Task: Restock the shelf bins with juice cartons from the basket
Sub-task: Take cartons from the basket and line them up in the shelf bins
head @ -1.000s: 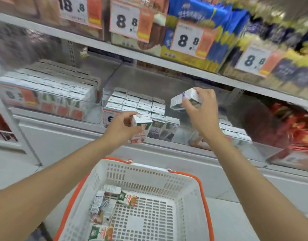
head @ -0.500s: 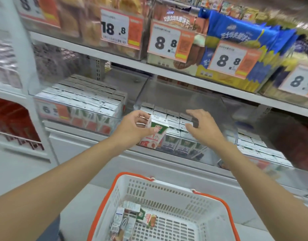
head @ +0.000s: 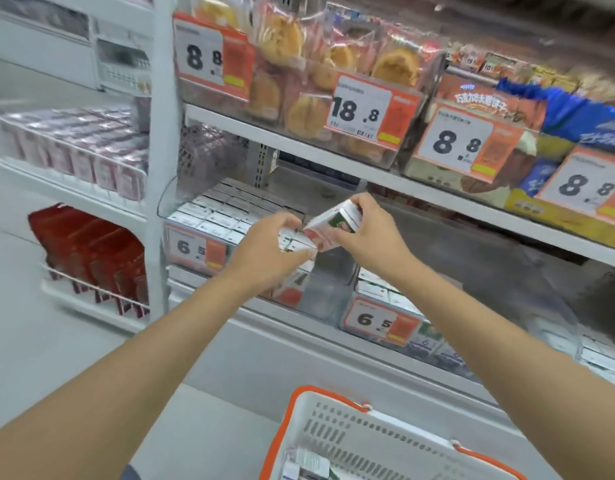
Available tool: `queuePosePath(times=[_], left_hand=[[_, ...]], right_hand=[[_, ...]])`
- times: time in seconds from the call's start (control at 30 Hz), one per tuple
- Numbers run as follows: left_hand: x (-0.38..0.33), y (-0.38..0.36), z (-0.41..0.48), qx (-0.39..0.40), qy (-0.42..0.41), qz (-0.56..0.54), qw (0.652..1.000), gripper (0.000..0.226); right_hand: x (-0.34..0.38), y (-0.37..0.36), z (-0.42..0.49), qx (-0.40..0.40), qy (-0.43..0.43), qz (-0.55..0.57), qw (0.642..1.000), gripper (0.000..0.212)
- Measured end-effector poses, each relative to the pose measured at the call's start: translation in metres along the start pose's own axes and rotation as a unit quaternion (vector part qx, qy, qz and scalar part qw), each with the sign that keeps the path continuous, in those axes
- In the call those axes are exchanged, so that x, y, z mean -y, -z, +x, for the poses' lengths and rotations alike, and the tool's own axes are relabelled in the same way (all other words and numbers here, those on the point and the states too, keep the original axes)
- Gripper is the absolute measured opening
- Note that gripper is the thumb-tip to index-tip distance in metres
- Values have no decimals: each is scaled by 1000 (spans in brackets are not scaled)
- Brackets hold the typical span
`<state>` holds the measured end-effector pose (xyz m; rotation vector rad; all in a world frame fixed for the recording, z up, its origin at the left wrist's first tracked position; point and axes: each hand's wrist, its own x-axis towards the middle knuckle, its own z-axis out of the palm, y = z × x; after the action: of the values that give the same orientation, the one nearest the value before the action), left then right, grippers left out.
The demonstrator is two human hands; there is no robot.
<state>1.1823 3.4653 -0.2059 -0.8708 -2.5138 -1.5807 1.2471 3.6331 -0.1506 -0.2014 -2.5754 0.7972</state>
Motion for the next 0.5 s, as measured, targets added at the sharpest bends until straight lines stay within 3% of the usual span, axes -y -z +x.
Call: queuePosePath(times=[0.17, 0.3, 0.37, 0.43, 0.5], left_hand=[[39, -1, 36, 71, -116, 231, 963, 64], [61, 1, 61, 109, -141, 327, 928, 74], [70, 2, 64, 128, -131, 349, 919, 78], [73, 1, 65, 138, -121, 355, 917, 79], [72, -1, 65, 143, -117, 352, 918, 78]], right_hand=[[-19, -36, 50, -29, -23, -155, 987, 38], [-37, -52, 100, -30, -84, -254, 963, 47], [-46, -54, 125, -13, -75, -324, 943, 50], [-58, -54, 146, 32, -43, -306, 951, 32], [-69, -54, 159, 134, -59, -207, 967, 23]])
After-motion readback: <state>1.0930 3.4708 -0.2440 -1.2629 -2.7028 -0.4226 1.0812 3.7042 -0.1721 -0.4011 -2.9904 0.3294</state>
